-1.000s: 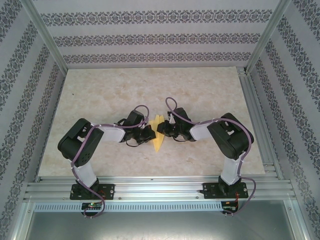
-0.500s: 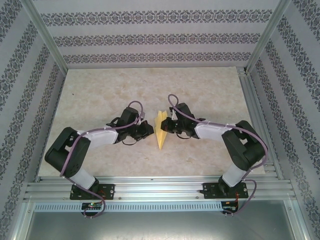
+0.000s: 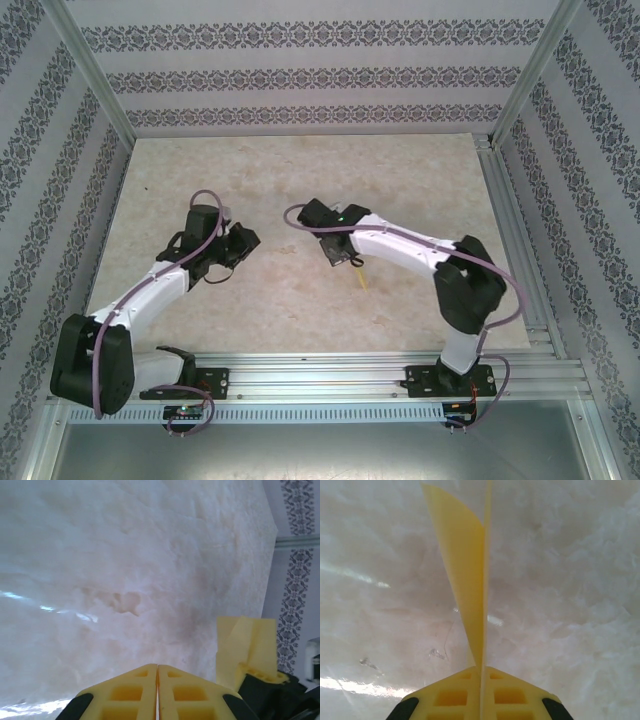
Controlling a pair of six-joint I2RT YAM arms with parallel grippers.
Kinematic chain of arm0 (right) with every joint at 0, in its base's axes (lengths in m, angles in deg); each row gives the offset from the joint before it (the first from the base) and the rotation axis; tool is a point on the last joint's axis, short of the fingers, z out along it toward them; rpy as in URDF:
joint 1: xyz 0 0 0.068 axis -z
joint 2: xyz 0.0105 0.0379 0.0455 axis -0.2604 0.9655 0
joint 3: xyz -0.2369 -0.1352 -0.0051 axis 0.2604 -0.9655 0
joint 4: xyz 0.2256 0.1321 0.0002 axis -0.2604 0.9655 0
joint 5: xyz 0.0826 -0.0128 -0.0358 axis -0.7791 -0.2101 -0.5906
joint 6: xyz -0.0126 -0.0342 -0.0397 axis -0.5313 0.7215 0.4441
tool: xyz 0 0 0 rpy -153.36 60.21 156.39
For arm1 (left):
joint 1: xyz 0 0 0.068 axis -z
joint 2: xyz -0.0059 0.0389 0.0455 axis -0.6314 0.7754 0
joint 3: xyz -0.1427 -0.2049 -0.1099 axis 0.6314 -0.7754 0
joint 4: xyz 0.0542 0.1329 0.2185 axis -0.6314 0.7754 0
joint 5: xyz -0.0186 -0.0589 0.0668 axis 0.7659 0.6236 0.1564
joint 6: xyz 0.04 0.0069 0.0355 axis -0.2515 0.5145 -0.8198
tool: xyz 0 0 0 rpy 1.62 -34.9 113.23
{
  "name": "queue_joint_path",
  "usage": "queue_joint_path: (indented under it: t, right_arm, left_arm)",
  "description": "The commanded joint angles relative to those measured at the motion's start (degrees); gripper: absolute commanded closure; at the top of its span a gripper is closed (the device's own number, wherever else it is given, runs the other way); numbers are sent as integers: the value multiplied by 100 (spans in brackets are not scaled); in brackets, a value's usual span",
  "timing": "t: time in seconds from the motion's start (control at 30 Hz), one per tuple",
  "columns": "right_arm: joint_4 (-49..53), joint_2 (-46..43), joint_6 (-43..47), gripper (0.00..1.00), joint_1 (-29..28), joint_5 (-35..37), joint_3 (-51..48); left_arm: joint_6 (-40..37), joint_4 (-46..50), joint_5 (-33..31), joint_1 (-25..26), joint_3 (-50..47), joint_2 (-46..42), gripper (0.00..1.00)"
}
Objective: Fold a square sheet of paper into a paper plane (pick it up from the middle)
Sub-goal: Turn over the paper at the center of the table.
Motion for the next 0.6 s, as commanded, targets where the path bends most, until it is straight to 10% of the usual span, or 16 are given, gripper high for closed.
queue_joint_path:
  t: [0.0,0.4,0.57]
  right_arm:
    - [580,558,-13,100,-470,643,426]
    - [377,2008,-1132,99,-1472,42,1504]
    - [25,1765,-1261,68,-1480,-201,1338]
  left_arm:
    - [22,439,219,-469,-262,-307,89]
    - [-141,865,475,-1174,-379,-901,88]
    - [-206,907,493,-1175,-347,-927,87]
